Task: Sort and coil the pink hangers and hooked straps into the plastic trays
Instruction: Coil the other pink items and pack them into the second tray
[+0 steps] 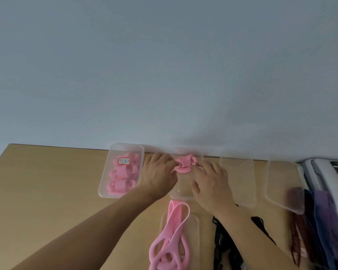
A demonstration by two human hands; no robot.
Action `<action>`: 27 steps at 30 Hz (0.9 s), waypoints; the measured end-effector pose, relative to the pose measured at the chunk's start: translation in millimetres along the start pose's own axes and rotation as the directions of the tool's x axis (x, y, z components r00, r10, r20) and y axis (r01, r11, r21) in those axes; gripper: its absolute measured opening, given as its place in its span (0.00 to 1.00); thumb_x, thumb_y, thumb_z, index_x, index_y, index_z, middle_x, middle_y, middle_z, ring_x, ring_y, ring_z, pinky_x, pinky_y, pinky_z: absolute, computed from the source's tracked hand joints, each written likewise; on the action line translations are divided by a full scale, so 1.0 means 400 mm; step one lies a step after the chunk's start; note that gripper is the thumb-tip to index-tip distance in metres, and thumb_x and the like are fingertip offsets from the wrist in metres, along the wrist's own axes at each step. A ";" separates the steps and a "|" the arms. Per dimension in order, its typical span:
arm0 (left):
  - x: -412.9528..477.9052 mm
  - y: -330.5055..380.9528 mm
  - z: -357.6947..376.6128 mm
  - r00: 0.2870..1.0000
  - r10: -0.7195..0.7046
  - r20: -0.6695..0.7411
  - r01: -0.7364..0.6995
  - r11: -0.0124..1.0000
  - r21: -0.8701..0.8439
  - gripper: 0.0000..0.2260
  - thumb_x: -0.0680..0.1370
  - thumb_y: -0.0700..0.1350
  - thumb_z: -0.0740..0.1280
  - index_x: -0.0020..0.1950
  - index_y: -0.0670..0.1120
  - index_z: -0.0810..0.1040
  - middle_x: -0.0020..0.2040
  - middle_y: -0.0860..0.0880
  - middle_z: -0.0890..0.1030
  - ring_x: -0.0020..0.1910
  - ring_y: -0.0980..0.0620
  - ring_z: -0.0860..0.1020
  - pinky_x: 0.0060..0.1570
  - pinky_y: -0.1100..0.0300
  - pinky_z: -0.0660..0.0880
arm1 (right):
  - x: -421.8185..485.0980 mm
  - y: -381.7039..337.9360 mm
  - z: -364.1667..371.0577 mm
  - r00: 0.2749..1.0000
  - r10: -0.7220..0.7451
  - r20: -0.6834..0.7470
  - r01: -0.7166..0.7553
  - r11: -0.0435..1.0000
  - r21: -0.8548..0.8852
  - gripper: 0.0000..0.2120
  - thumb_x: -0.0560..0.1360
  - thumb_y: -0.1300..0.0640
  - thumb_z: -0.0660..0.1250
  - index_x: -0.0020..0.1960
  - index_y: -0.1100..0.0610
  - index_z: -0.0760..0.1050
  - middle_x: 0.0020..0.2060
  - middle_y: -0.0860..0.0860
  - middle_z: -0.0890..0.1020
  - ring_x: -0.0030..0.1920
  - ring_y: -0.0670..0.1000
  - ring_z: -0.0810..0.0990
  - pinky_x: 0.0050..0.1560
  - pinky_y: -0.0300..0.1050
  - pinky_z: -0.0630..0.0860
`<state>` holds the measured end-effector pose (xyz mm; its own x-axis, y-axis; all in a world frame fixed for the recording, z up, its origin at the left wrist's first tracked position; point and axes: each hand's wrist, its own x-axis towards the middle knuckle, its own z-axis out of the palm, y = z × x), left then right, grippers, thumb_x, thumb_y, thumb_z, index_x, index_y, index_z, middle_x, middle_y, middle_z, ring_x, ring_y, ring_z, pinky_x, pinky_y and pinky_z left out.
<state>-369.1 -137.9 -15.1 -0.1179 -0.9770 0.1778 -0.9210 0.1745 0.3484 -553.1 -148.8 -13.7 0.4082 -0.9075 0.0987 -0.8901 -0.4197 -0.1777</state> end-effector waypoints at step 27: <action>-0.340 0.062 -0.012 0.771 -0.110 0.627 0.335 0.907 -0.253 0.16 0.75 0.46 0.66 0.62 0.49 0.79 0.55 0.53 0.82 0.51 0.51 0.80 0.51 0.59 0.76 | -0.360 -0.157 0.103 0.796 0.286 0.533 -0.519 0.777 0.358 0.07 0.71 0.51 0.71 0.42 0.51 0.73 0.39 0.45 0.80 0.41 0.47 0.78 0.47 0.46 0.78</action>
<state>-373.9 -0.2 -26.1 -0.2221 -0.8498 -0.4780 -0.7812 -0.1382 0.6088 -547.7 7.6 -57.1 0.1781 -0.8511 -0.4939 -0.8304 0.1393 -0.5394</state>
